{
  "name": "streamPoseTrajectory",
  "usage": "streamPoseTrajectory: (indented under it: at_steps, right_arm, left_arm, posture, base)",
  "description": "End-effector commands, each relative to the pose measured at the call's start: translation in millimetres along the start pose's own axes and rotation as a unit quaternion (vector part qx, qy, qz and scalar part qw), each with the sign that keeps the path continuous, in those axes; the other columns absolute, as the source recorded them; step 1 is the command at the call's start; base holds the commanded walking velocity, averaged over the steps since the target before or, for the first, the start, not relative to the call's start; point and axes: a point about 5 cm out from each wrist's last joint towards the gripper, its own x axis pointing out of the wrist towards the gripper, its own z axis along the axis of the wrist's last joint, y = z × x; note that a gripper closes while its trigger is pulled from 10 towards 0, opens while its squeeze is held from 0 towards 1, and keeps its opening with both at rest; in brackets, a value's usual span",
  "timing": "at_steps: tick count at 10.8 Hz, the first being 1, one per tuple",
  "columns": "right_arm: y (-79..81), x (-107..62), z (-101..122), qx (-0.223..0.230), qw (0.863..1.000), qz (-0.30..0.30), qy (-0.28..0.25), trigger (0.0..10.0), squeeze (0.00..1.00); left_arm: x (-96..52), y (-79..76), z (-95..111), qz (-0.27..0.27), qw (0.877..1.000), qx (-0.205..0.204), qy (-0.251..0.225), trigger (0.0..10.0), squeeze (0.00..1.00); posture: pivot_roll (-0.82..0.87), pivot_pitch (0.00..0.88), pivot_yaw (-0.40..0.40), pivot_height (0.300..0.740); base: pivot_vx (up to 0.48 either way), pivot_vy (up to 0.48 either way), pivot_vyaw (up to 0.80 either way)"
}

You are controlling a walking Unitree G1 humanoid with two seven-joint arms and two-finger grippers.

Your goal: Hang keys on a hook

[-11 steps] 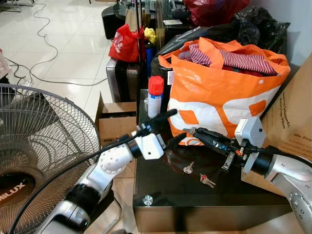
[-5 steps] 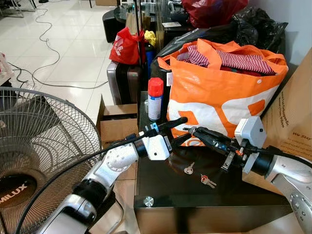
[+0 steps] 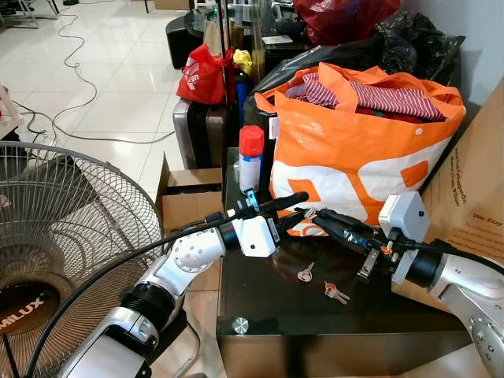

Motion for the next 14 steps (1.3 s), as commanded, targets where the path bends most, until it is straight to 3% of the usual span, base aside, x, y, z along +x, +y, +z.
streamPoseTrajectory:
  at_steps: [1, 8, 14]
  right_arm:
    - [1.8, -1.3, 5.0, -0.009, 1.0, 0.007, -0.003, 0.0, 0.0]
    - [-3.0, -0.2, 4.4, -0.015, 1.0, 0.024, 0.008, 0.0, 0.0]
    - [-19.1, 3.9, -13.5, -0.036, 0.997, -0.031, 0.063, 0.0, 0.0]
  left_arm:
    - [1.2, -1.6, -0.4, -0.015, 1.0, 0.006, 0.001, 0.0, 0.0]
    - [-3.6, -10.9, 0.9, -0.01, 1.0, 0.008, -0.006, 0.0, 0.0]
    - [-8.1, -3.5, 8.0, -0.008, 1.0, 0.014, -0.017, 0.0, 0.0]
  posture:
    - [-0.2, 0.0, 0.03, 0.74]
    - [-0.19, 0.0, -0.015, 0.74]
    - [-0.17, 0.0, -0.018, 0.74]
  base:
    - [0.0, 0.0, 0.0]
    - [0.0, 0.0, 0.0]
    - [0.0, 0.0, 0.0]
